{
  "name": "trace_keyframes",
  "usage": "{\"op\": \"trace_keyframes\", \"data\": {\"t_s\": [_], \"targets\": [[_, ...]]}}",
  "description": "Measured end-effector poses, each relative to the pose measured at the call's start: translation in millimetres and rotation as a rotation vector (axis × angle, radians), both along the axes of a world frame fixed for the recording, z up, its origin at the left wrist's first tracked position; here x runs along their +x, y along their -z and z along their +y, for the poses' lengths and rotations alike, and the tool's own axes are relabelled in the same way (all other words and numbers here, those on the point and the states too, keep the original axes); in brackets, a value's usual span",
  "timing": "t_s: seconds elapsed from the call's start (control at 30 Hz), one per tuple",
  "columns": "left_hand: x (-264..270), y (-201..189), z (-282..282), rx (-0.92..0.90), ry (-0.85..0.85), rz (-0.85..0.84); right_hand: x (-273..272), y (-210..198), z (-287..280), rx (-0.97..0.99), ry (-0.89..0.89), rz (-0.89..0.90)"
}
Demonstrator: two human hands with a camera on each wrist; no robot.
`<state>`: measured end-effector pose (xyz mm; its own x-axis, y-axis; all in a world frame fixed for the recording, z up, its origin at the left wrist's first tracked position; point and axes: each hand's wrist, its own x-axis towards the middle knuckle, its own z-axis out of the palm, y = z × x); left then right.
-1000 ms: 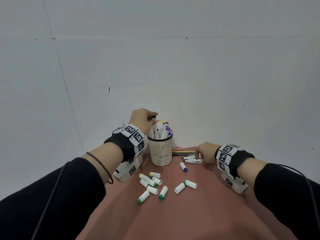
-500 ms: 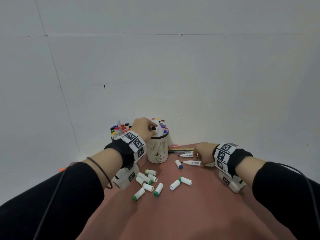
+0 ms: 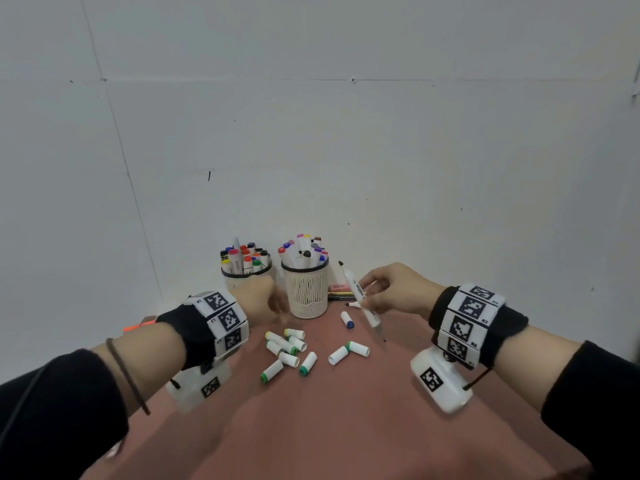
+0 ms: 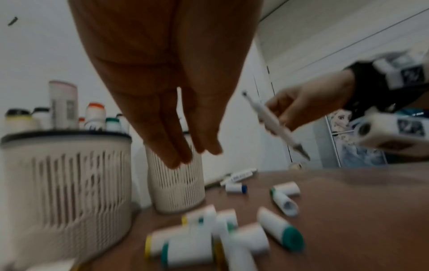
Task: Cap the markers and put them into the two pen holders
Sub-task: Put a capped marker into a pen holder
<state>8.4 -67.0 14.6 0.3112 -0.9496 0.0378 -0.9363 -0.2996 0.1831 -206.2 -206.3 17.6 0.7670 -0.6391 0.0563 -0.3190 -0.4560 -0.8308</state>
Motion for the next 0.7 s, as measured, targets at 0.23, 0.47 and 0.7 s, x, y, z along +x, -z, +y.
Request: {"op": "trace_keyframes", "data": {"t_s": [0.23, 0.47, 0.7], "targets": [[-8.3, 28.6, 15.3, 0.194, 0.049, 0.002, -19.8, -5.9, 45.1, 0.512, 0.004, -0.342], [-17.7, 34.0, 18.8, 0.288, 0.025, -0.025, -32.8, 19.9, 74.5, 0.866, -0.016, -0.459], [-21.8, 38.5, 24.4, 0.308, -0.019, -0.065, -39.5, 58.0, 97.3, 1.122, 0.036, -0.615]]}}
